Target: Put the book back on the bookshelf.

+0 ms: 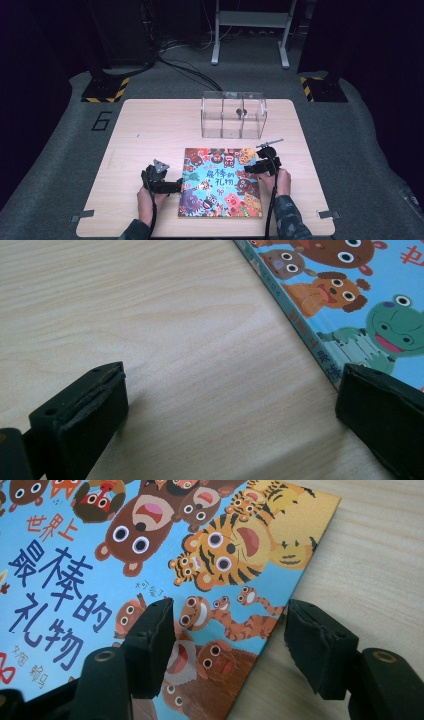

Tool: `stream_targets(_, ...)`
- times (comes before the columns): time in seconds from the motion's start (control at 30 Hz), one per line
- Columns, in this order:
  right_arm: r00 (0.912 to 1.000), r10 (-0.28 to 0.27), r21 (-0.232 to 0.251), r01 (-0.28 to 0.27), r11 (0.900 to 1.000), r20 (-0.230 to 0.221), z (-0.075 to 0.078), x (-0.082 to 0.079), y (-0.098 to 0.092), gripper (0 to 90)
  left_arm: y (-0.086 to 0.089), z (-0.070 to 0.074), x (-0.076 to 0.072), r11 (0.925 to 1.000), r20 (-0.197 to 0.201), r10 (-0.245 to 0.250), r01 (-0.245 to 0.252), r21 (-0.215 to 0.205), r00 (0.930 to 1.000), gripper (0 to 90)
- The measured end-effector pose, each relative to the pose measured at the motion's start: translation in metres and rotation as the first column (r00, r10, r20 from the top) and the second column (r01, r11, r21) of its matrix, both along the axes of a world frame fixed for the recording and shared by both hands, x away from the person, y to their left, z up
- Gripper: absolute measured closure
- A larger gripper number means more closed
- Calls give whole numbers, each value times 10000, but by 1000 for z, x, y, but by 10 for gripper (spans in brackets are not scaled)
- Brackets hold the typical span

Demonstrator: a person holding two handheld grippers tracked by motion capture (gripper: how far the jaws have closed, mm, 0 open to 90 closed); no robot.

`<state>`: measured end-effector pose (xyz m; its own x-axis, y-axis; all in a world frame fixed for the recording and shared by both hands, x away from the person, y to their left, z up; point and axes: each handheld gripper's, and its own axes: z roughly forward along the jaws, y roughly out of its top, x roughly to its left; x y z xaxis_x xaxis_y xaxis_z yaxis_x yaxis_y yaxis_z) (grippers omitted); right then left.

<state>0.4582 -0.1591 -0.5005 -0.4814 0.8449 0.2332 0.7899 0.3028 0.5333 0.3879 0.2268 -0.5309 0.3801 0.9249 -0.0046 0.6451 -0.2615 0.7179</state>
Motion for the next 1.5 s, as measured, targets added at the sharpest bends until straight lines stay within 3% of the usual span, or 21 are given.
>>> stream_targets(0.17, 9999, -79, 472, 83, 9989, -82, -1, 1, -6, 381, 0, 0, 0, 10000, 3, 0, 0, -4, 10000, 3)
stream_targets(0.3, 9984, -246, 813, 287, 9963, -502, 0, 3, -9, 400, 0, 0, 0, 10000, 4, -2, 2, -2, 10000, 3)
stream_targets(0.57, 9981, -329, 1264, 394, 9912, -528, -1, 4, -14, 415, 0, 0, 0, 10000, -33, -2, 2, -31, 10000, 5)
stream_targets(0.67, 9978, -410, 1750, 496, 9833, -521, 0, 4, -19, 423, 0, 0, 0, 10000, 66, 36, -36, -31, 10000, 5)
stream_targets(0.87, 9958, -571, 2047, 707, 9763, -716, 2, 2, -20, 429, 0, -1, 0, 10000, 132, 57, -56, -9, 9999, 6)
stream_targets(1.03, 9978, -536, 2470, 616, 9671, -390, 5, 0, -25, 437, 0, -1, 0, 10000, 138, 62, -62, -11, 9999, 7)
stream_targets(1.27, 9978, -563, 2933, 640, 9539, -347, 17, -1, -27, 442, 0, -1, 0, 10000, 148, 45, -45, 6, 9999, 8)
stream_targets(1.4, 9984, -545, 2979, 568, 9529, -160, 21, -2, -27, 444, 0, -1, 0, 10000, 129, -15, 15, -9, 9999, 13)
stream_targets(1.5, 9978, -626, 3270, 670, 9426, -241, 23, -3, -29, 447, 0, -1, 0, 10000, 137, -29, 29, 11, 9999, 13)
